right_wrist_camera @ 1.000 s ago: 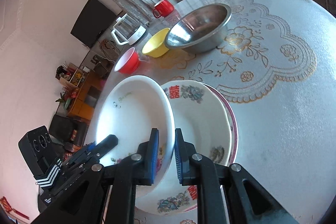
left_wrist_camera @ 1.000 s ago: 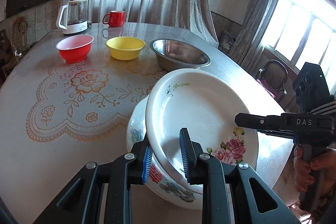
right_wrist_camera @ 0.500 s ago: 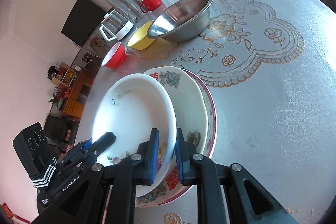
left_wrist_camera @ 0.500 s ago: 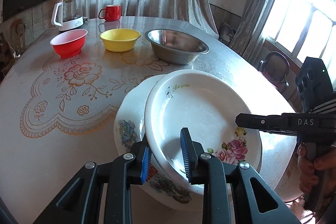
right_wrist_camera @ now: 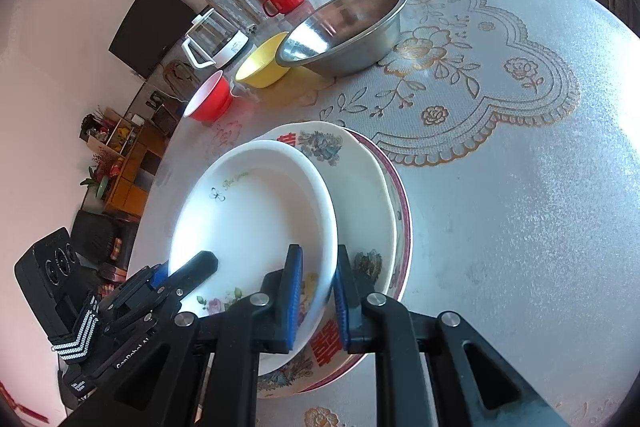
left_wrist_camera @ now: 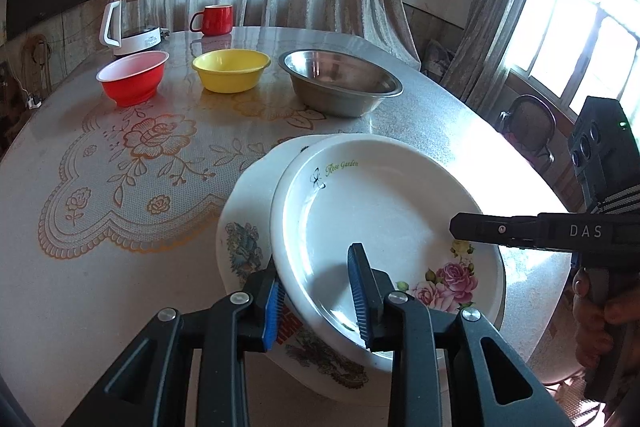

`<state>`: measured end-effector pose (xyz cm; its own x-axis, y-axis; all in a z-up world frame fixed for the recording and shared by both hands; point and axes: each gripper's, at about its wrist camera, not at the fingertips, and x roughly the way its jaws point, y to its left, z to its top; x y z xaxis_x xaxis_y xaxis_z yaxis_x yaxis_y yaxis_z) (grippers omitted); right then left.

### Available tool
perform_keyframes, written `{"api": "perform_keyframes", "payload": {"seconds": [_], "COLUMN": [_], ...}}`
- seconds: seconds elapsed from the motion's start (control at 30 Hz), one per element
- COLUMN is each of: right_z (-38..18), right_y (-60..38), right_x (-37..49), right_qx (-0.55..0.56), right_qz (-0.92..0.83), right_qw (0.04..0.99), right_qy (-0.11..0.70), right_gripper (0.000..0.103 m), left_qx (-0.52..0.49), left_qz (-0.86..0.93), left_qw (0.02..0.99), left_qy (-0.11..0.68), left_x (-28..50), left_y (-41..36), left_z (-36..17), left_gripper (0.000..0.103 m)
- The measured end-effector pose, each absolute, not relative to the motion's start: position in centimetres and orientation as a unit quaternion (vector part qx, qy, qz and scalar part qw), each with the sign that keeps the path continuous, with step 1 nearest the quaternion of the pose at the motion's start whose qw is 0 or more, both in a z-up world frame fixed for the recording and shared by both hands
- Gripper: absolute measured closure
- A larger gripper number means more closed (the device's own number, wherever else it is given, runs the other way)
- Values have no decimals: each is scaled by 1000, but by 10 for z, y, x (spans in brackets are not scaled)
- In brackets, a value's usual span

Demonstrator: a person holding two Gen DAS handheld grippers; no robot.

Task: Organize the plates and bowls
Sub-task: 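Carry the white rose bowl with the right gripper over the plate stack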

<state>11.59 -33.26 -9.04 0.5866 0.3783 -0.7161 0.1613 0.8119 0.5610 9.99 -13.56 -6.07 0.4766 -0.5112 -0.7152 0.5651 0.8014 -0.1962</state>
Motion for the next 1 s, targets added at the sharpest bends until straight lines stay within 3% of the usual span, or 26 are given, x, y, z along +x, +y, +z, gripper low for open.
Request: {"api": "perform_keyframes", "payload": {"seconds": [1.0], "right_z": [-81], "right_y": [-319], "right_x": [120], "right_qx": [248], "right_qz": [42], "right_qw": [849], "right_qy": [464], "right_gripper": [82], "left_qx": [44], "left_qz": [-302], "left_qw": [864], "left_qy": [401], "left_x": [101], "left_y": [-139], "left_z": [-60], "left_gripper": [70]}}
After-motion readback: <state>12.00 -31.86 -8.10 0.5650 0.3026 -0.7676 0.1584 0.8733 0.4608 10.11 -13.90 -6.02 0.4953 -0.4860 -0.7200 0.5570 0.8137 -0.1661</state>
